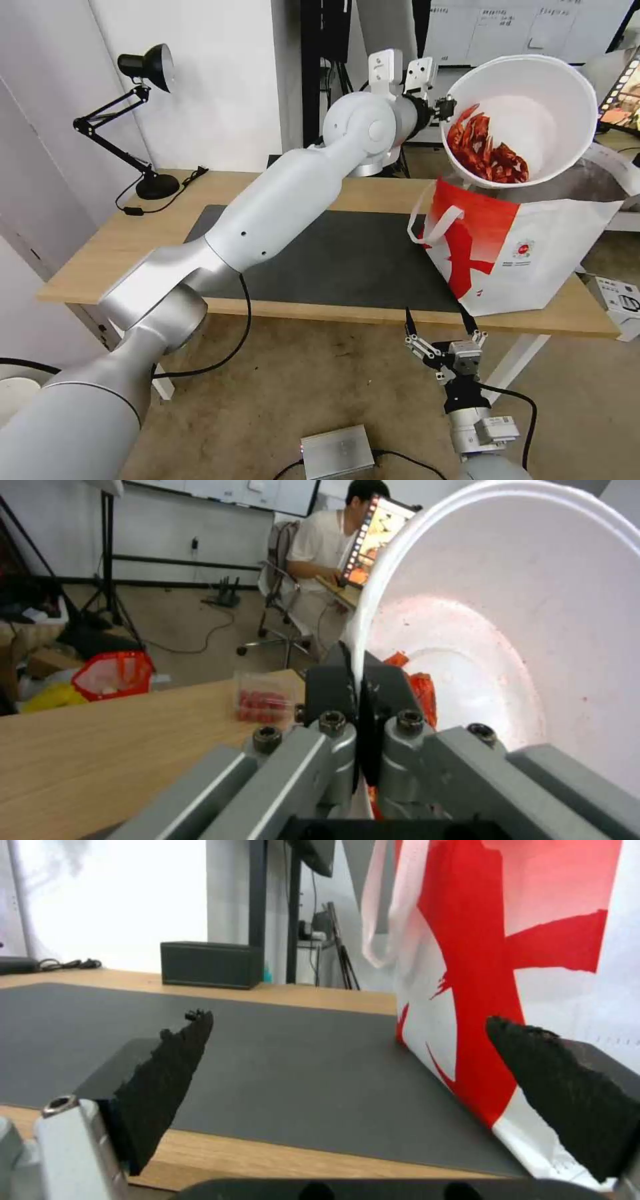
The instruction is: Pick up the trash from the table and place it into the takeout bag.
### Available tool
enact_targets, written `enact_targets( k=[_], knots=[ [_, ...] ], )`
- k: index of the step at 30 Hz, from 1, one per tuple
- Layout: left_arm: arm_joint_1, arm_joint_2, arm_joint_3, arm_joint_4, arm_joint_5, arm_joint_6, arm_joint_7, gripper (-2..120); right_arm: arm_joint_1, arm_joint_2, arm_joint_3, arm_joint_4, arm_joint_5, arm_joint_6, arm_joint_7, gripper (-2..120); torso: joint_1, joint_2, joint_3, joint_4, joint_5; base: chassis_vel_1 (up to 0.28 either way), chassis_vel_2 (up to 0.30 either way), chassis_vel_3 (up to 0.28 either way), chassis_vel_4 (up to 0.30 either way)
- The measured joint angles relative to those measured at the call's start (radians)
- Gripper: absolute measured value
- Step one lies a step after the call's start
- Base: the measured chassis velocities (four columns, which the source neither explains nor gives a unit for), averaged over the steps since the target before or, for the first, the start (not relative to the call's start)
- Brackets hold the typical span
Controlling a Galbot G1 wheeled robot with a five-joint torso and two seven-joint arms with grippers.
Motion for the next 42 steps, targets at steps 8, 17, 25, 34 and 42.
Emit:
enact_targets(
  k=[8, 17, 25, 34, 42],
  knots=[
    [-0.009, -0.061, 0.030, 0.045, 0.015, 0.000, 0.001, 0, 0.000, 0.000, 0.000, 0.000, 0.000, 0.000, 0.000, 100, 0.000, 0.000, 0.000, -0.0001, 0.0001, 0.000, 0.000, 0.000, 0.000],
    [-0.025, -0.099, 0.081, 0.117, 0.059, -0.006, 0.017, 0, 0.000, 0.000, 0.000, 0.000, 0.000, 0.000, 0.000, 100, 0.000, 0.000, 0.000, -0.0002, 0.0002, 0.000, 0.000, 0.000, 0.000],
    [-0.023, -0.097, 0.100, 0.131, 0.064, -0.007, 0.017, 0, 0.000, 0.000, 0.000, 0.000, 0.000, 0.000, 0.000, 100, 0.000, 0.000, 0.000, -0.0002, 0.0001, 0.000, 0.000, 0.000, 0.000],
    [-0.021, -0.096, 0.117, 0.139, 0.065, -0.007, 0.016, 0, 0.000, 0.000, 0.000, 0.000, 0.000, 0.000, 0.000, 100, 0.000, 0.000, 0.000, -0.0002, 0.0001, 0.000, 0.000, 0.000, 0.000],
    [-0.021, -0.096, 0.126, 0.136, 0.064, -0.006, 0.021, 4, 0.000, 0.000, 0.000, 0.000, 0.000, 0.000, 0.000, 100, 0.000, 0.000, 0.000, -0.0002, 0.0001, 0.000, 0.000, 0.000, 0.000]
  ],
)
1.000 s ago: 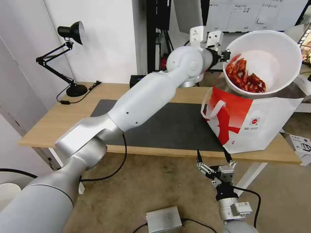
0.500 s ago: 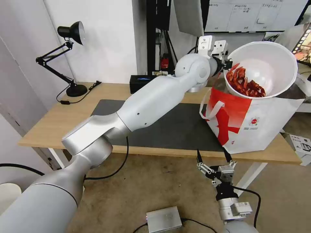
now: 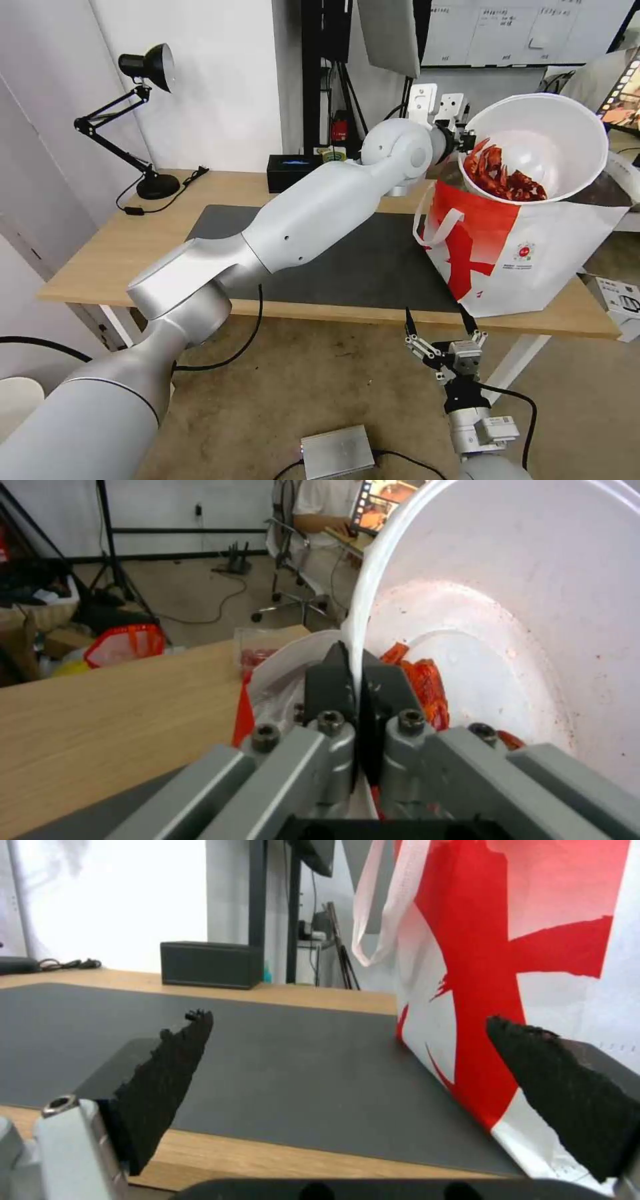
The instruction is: Pick up the trash from the table and place it into the takeout bag.
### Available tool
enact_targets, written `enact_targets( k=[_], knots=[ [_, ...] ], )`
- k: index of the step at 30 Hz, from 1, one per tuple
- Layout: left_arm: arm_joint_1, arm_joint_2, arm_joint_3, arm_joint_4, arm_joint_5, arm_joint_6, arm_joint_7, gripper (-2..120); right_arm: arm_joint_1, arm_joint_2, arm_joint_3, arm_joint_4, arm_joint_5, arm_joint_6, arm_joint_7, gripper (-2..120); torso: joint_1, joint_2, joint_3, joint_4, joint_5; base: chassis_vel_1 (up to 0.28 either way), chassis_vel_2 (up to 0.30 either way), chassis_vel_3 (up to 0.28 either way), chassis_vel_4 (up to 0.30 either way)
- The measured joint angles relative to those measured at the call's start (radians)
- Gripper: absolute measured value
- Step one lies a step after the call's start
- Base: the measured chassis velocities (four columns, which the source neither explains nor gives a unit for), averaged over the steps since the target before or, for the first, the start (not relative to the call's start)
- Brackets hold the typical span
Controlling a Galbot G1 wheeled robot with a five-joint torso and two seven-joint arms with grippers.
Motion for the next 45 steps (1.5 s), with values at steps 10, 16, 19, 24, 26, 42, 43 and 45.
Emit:
enact_targets(
  k=[10, 16, 19, 24, 26, 42, 43, 45],
  knots=[
    [0.000, 0.000, 0.006, -0.002, 0.002, -0.002, 0.010, 40, 0.000, 0.000, 0.000, 0.000, 0.000, 0.000, 0.000, 100, 0.000, 0.000, 0.000, 0.0000, 0.0000, 0.000, 0.000, 0.000, 0.000],
    [0.001, 0.000, 0.007, -0.003, 0.005, -0.007, 0.010, 59, 0.000, 0.000, 0.000, 0.000, 0.000, 0.000, 0.000, 100, 0.000, 0.000, 0.000, 0.0000, 0.0000, 0.000, 0.000, 0.000, 0.000],
    [0.004, 0.000, 0.008, -0.004, 0.007, -0.011, 0.010, 61, 0.000, 0.000, 0.000, 0.000, 0.000, 0.000, 0.000, 100, 0.000, 0.000, 0.000, -0.0001, 0.0000, 0.000, 0.000, 0.000, 0.000],
    [0.014, 0.001, 0.008, -0.007, 0.017, -0.027, 0.011, 62, 0.000, 0.000, 0.000, 0.000, 0.000, 0.000, 0.000, 100, 0.000, 0.000, 0.000, 0.0000, 0.0000, 0.000, 0.000, 0.000, 0.000],
    [0.021, 0.001, 0.008, -0.007, 0.032, -0.043, 0.015, 62, 0.000, 0.000, 0.000, 0.000, 0.000, 0.000, 0.000, 100, 0.000, 0.000, 0.000, -0.0001, 0.0000, 0.000, 0.000, 0.000, 0.000],
    [0.108, 0.002, -0.019, 0.025, 0.255, -0.221, 0.112, 77, 0.000, 0.000, 0.000, 0.000, 0.000, 0.000, 0.000, 100, 0.000, 0.000, 0.000, 0.0000, 0.0000, 0.000, 0.000, 0.000, 0.000],
    [0.108, 0.002, -0.019, 0.025, 0.255, -0.221, 0.112, 77, 0.000, 0.000, 0.000, 0.000, 0.000, 0.000, 0.000, 100, 0.000, 0.000, 0.000, 0.0000, 0.0000, 0.000, 0.000, 0.000, 0.000],
    [0.113, 0.003, -0.024, 0.028, 0.280, -0.236, 0.130, 80, 0.000, 0.000, 0.000, 0.000, 0.000, 0.000, 0.000, 100, 0.000, 0.000, 0.000, -0.0001, 0.0000, 0.000, 0.000, 0.000, 0.000]
  ],
)
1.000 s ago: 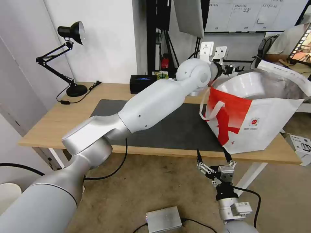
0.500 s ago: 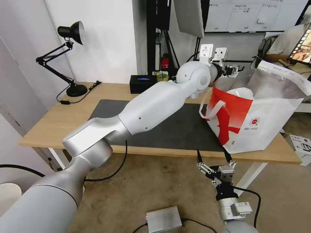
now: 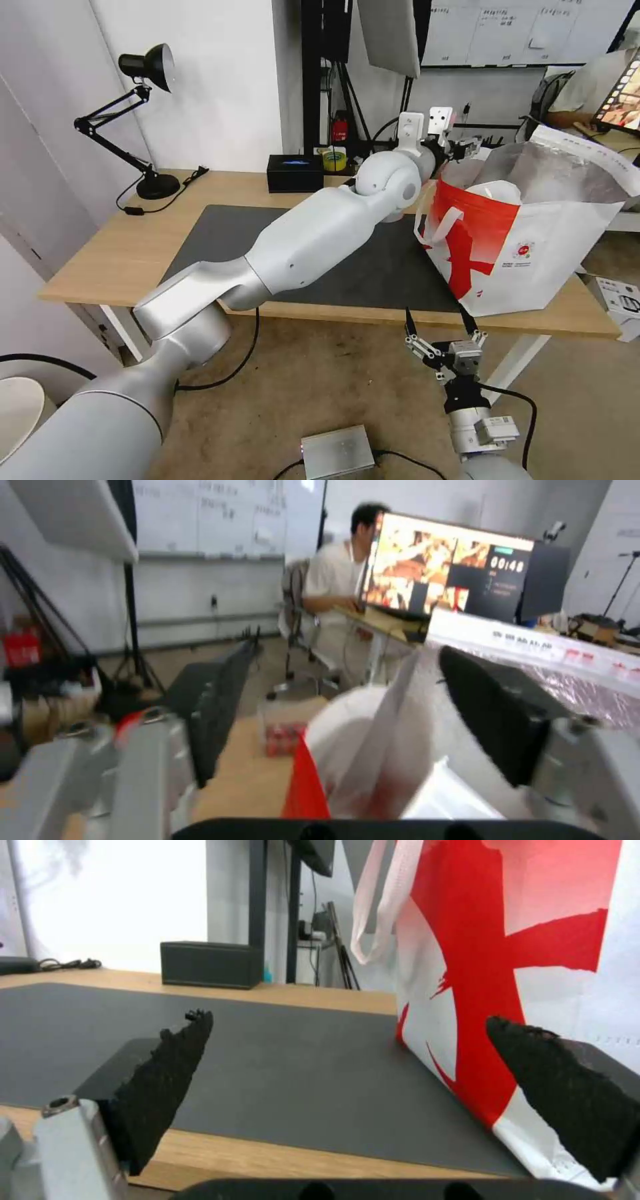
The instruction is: Pick up the trash from the table and place it into the takeout bag.
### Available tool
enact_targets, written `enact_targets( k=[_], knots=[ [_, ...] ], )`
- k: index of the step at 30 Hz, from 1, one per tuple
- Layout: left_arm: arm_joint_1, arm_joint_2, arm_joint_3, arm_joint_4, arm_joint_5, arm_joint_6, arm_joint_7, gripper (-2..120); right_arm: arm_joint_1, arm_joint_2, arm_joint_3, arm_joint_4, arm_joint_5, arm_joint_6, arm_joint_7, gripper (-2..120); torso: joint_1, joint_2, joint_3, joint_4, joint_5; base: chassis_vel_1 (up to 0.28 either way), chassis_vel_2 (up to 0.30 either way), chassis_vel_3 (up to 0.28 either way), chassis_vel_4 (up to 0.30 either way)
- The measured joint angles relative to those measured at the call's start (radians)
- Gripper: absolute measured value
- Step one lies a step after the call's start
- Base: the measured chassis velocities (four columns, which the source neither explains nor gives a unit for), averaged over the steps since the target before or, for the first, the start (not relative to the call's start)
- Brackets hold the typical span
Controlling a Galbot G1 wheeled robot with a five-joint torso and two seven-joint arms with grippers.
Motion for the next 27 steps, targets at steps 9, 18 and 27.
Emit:
enact_targets(
  k=[9, 18, 27],
  knots=[
    [0.088, 0.067, -0.033, 0.053, 0.286, -0.179, 0.170, 100, 0.000, 0.000, 0.000, 0.000, 0.000, 0.000, 0.000, 100, 0.000, 0.000, 0.000, 0.0000, -0.0002, 0.000, 0.000, 0.000, 0.000],
    [0.190, 0.165, -0.098, 0.046, 0.392, -0.211, 0.218, 100, 0.000, 0.000, 0.000, 0.000, 0.000, 0.000, 0.000, 100, 0.000, 0.000, 0.000, 0.0002, -0.0004, 0.000, 0.000, 0.000, 0.000],
    [0.248, 0.248, -0.186, -0.009, 0.416, -0.144, 0.221, 100, 0.000, 0.000, 0.000, 0.000, 0.000, 0.000, 0.000, 100, 0.000, 0.000, 0.000, -0.0001, -0.0003, 0.000, 0.000, 0.000, 0.000]
  ],
)
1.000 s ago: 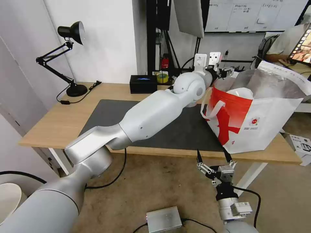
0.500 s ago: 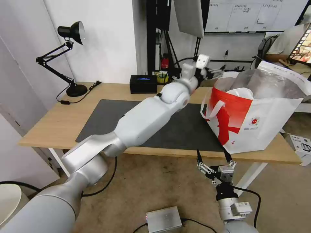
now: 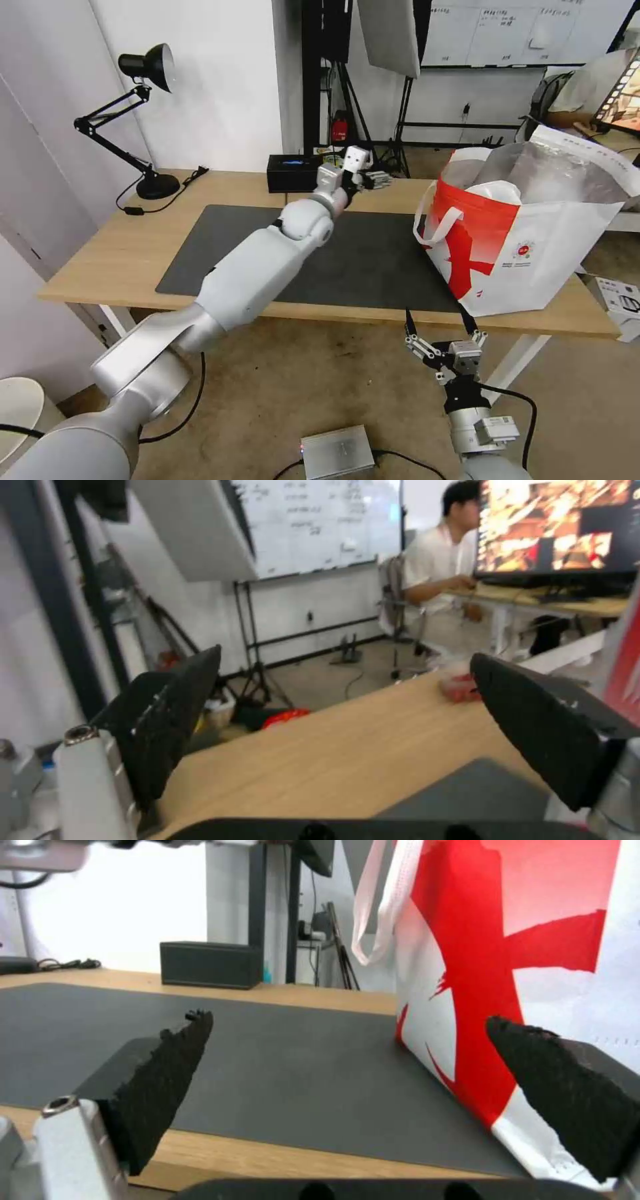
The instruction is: Pick up the trash from the table and place it into the takeout bag.
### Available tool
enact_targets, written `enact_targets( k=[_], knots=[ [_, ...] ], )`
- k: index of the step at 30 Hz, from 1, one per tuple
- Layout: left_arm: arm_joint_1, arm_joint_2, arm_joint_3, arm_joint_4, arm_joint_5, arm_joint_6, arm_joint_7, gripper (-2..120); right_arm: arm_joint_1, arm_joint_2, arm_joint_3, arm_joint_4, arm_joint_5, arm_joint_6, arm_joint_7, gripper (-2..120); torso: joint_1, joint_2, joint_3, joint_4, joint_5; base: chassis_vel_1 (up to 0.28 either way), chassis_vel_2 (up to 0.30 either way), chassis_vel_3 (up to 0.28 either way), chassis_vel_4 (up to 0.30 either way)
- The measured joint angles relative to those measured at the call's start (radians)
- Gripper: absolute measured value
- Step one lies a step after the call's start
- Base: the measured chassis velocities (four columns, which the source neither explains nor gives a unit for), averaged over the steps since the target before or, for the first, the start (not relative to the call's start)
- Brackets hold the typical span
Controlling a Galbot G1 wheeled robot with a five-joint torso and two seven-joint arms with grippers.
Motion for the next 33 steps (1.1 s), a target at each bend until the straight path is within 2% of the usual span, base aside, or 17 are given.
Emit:
enact_targets(
  k=[5, 10, 14, 15, 20, 21, 25, 27, 30, 31, 33],
  knots=[
    [0.055, 0.074, -0.040, -0.030, 0.009, 0.005, 0.044, 100, 0.000, 0.000, 0.000, 0.000, 0.000, 0.000, 0.000, 100, 0.000, 0.000, 0.000, 0.0003, 0.0000, 0.000, 0.000, 0.000, 0.000],
    [0.106, 0.119, -0.071, -0.066, 0.019, -0.006, 0.057, 100, 0.000, 0.000, 0.000, 0.000, 0.000, 0.000, 0.000, 100, 0.000, 0.000, 0.000, 0.0003, -0.0001, 0.000, 0.000, 0.000, 0.000],
    [0.192, 0.175, -0.137, -0.151, 0.046, -0.015, 0.060, 100, 0.000, 0.000, 0.000, 0.000, 0.000, 0.000, 0.000, 100, 0.000, 0.000, 0.000, 0.0002, 0.0001, 0.000, 0.000, 0.000, 0.000],
    [0.192, 0.175, -0.137, -0.151, 0.046, -0.015, 0.060, 100, 0.000, 0.000, 0.000, 0.000, 0.000, 0.000, 0.000, 100, 0.000, 0.000, 0.000, 0.0002, 0.0001, 0.000, 0.000, 0.000, 0.000],
    [0.358, 0.207, -0.297, -0.301, 0.120, -0.037, 0.077, 100, 0.000, 0.000, 0.000, 0.000, 0.000, 0.000, 0.000, 100, 0.000, 0.000, 0.000, 0.0002, 0.0000, 0.000, 0.000, 0.000, 0.000],
    [0.358, 0.207, -0.297, -0.301, 0.120, -0.037, 0.077, 100, 0.000, 0.000, 0.000, 0.000, 0.000, 0.000, 0.000, 100, 0.000, 0.000, 0.000, 0.0002, 0.0000, 0.000, 0.000, 0.000, 0.000],
    [0.468, 0.259, -0.372, -0.418, 0.123, -0.018, 0.064, 100, 0.000, 0.000, 0.000, 0.000, 0.000, 0.000, 0.000, 100, 0.000, 0.000, 0.000, 0.0001, 0.0002, 0.000, 0.000, 0.000, 0.000],
    [0.486, 0.270, -0.386, -0.436, 0.121, -0.012, 0.061, 100, 0.000, 0.000, 0.000, 0.000, 0.000, 0.000, 0.000, 100, 0.000, 0.000, 0.000, 0.0000, 0.0001, 0.000, 0.000, 0.000, 0.000],
    [0.567, 0.300, -0.455, -0.513, 0.108, 0.014, 0.058, 100, 0.000, 0.000, 0.000, 0.000, 0.000, 0.000, 0.000, 100, 0.000, 0.000, 0.000, 0.0001, 0.0002, 0.000, 0.000, 0.000, 0.000],
    [0.567, 0.300, -0.455, -0.513, 0.108, 0.014, 0.058, 100, 0.000, 0.000, 0.000, 0.000, 0.000, 0.000, 0.000, 100, 0.000, 0.000, 0.000, 0.0001, 0.0002, 0.000, 0.000, 0.000, 0.000],
    [0.647, 0.313, -0.512, -0.568, 0.107, 0.027, 0.058, 100, 0.000, 0.000, 0.000, 0.000, 0.000, 0.000, 0.000, 100, 0.000, 0.000, 0.000, 0.0001, 0.0002, 0.000, 0.000, 0.000, 0.000]
  ],
)
